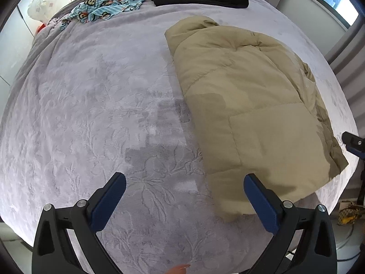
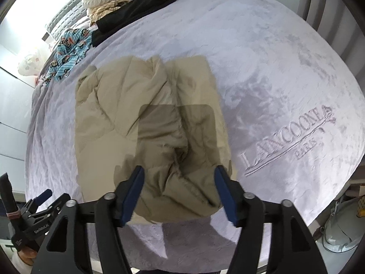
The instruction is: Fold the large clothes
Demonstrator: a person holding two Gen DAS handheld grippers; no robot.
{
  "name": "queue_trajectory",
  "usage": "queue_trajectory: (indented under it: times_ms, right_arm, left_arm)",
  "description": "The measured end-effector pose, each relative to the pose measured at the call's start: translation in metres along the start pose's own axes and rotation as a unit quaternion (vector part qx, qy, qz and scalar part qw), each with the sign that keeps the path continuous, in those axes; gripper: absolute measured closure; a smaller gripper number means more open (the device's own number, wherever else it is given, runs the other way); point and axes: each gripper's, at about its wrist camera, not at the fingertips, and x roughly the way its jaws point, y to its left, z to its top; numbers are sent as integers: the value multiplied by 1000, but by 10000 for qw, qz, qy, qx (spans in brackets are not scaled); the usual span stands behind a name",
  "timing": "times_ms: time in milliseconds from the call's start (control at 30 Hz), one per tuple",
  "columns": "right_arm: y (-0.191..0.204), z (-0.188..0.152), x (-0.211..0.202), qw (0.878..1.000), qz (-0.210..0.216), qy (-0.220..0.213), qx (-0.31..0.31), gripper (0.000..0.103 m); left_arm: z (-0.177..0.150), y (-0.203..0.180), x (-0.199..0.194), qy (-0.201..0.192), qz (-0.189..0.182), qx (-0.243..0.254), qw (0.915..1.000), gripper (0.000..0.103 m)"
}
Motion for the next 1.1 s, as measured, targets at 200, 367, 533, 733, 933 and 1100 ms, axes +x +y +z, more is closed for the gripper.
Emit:
queue_trajectory:
  times_ms: [200, 367, 533, 733, 933, 1100]
  right_arm:
    - [-23, 23, 13, 9992, 229, 304, 108, 14]
    - [-42, 46, 35, 9962, 546, 660, 138, 13]
    - [-55, 64, 56, 9926, 836, 879, 80, 13]
    - [-63, 78, 80, 9865, 1221, 1090, 62, 12]
    - [-72, 92, 108, 9827, 1275, 1335, 169, 12]
    - [-75, 100, 130, 9776, 1436, 1521, 249, 12]
  left_arm:
    - [20, -3, 7, 113, 196, -197, 9996, 0]
    - [38, -12, 11, 167, 163, -418, 9989, 0]
    - [49, -22, 24, 316, 39, -566, 9979, 0]
    - [57, -35, 36, 465, 155, -546, 9973, 0]
    - [66, -37, 42, 477, 156, -600, 9969, 0]
    - [73, -32, 47, 480, -47, -699, 9964, 0]
